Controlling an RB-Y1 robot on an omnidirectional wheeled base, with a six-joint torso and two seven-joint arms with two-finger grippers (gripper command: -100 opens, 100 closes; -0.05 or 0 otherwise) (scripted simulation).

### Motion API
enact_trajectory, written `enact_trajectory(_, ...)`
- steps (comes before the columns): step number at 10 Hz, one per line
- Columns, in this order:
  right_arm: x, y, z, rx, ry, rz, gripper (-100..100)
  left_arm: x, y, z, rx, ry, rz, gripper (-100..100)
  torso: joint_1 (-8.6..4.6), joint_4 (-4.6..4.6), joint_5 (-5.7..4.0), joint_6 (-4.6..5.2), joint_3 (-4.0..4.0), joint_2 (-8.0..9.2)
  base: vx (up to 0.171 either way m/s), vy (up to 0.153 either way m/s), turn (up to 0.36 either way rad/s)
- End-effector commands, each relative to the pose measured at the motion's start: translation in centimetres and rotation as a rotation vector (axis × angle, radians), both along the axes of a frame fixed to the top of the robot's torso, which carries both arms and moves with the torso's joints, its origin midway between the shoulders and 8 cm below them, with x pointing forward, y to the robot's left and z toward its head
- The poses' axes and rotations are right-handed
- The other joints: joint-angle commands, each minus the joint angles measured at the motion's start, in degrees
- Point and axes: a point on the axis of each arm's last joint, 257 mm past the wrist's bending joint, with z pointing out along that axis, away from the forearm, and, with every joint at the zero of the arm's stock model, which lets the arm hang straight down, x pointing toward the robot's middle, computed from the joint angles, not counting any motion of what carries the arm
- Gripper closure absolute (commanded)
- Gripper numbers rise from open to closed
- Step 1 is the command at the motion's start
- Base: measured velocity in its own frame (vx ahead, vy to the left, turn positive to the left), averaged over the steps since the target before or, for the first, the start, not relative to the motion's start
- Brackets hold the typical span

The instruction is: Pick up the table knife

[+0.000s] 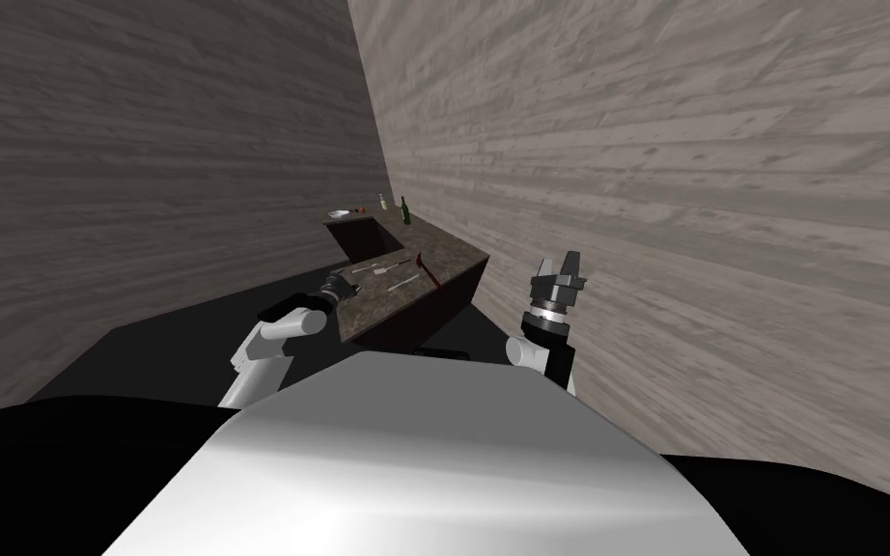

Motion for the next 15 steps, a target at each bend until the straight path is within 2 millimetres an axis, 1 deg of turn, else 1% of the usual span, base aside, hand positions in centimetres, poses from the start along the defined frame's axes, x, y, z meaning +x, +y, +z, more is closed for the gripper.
enact_trajectory(1, 0.0, 0.0, 0.0, 0.0, 0.0, 0.0, 0, -0.2, 0.0, -0.7, -0.012, 0.026, 0.0, -100, 0.0, 0.0, 0.0, 0.0, 0.0, 0.0, 0.011, 0.001, 0.007)
enact_trajectory(2, 0.0, 0.0, 0.0, 0.0, 0.0, 0.0, 0, -0.4, 0.8, -1.2, -0.057, 0.059, 0.011, -100, 0.01, 0.01, 0.0, -0.01, 0.02, 0.03, 0.025, -0.01, -0.09)
enact_trajectory(3, 0.0, 0.0, 0.0, 0.0, 0.0, 0.0, 0, -0.7, 0.7, -1.9, -0.063, 0.085, 0.009, -100, -0.02, 0.0, 0.0, 0.02, 0.0, 0.0, 0.03, -0.011, -0.059)
enact_trajectory(4, 0.0, 0.0, 0.0, 0.0, 0.0, 0.0, 0, -0.9, 1.6, -2.1, -0.104, 0.109, 0.022, -100, -0.03, -0.01, 0.0, 0.0, -0.01, -0.02, 0.035, -0.019, -0.135)
enact_trajectory(6, 0.0, 0.0, 0.0, 0.0, 0.0, 0.0, 0, -1.4, 1.4, -3.2, -0.113, 0.152, 0.02, -100, -0.03, -0.01, 0.0, -0.01, -0.03, -0.06, 0.029, -0.006, -0.01)
enact_trajectory(7, 0.0, 0.0, 0.0, 0.0, 0.0, 0.0, 0, -1.7, 2.1, -3.6, -0.154, 0.183, 0.034, -100, -0.01, 0.0, 0.0, -0.01, -0.01, -0.01, 0.03, -0.015, -0.1)
enact_trajectory(8, 0.0, 0.0, 0.0, 0.0, 0.0, 0.0, 0, -2.1, 2.0, -4.2, -0.16, 0.211, 0.033, -100, -0.04, 0.0, -0.01, 0.02, -0.02, -0.03, 0.035, -0.013, -0.07)
enact_trajectory(9, 0.0, 0.0, 0.0, 0.0, 0.0, 0.0, 0, -2.5, 2.7, -4.5, -0.197, 0.236, 0.048, -100, -0.05, -0.01, -0.01, 0.0, -0.03, -0.04, 0.055, -0.03, -0.132)
enact_trajectory(11, 0.0, 0.0, 0.0, 0.0, 0.0, 0.0, 0, -3.0, 2.5, -5.4, -0.206, 0.278, 0.047, -100, -0.08, -0.02, -0.02, -0.01, -0.06, -0.09, 0.034, -0.014, -0.013)
enact_trajectory(12, 0.0, 0.0, 0.0, 0.0, 0.0, 0.0, 0, -3.7, 3.1, -5.9, -0.243, 0.316, 0.063, -100, -0.04, -0.01, -0.01, -0.02, -0.01, -0.02, 0.039, -0.024, -0.094)
enact_trajectory(13, 0.0, 0.0, 0.0, 0.0, 0.0, 0.0, 0, -4.1, 3.0, -6.4, -0.248, 0.341, 0.063, -100, -0.08, -0.01, -0.01, 0.01, -0.03, -0.05, 0.04, -0.02, -0.07)
enact_trajectory(14, 0.0, 0.0, 0.0, 0.0, 0.0, 0.0, 0, -4.6, 3.7, -6.6, -0.281, 0.369, 0.081, -100, -0.08, -0.02, -0.01, 0.0, -0.04, -0.06, 0.058, -0.032, -0.134)
enact_trajectory(15, 0.0, 0.0, 0.0, 0.0, 0.0, 0.0, 0, -5.0, 3.5, -7.1, -0.286, 0.395, 0.081, -100, -0.11, -0.02, -0.02, 0.02, -0.07, -0.12, 0.058, -0.029, -0.058)
